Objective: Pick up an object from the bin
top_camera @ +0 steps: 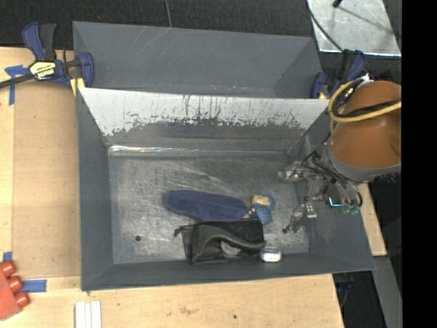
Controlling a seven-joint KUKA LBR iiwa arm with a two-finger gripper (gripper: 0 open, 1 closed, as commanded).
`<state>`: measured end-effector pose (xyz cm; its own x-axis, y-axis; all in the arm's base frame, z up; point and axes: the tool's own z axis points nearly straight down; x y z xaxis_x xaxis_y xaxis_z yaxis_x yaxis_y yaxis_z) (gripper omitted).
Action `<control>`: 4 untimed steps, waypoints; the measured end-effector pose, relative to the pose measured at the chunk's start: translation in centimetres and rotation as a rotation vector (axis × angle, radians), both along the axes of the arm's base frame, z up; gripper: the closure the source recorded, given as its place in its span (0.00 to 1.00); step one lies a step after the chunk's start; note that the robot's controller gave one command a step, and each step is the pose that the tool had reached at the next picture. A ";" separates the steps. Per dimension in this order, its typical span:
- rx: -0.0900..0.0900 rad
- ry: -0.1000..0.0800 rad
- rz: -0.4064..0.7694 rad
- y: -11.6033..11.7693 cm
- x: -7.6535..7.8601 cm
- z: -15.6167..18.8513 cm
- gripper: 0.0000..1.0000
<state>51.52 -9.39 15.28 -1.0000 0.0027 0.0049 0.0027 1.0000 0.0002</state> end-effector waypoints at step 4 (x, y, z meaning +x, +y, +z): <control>-0.001 -0.014 0.077 8.9 3.9 5.9 1.00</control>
Offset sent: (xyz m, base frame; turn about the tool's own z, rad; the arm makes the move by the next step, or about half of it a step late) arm 0.0206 0.0949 -0.0406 -0.0791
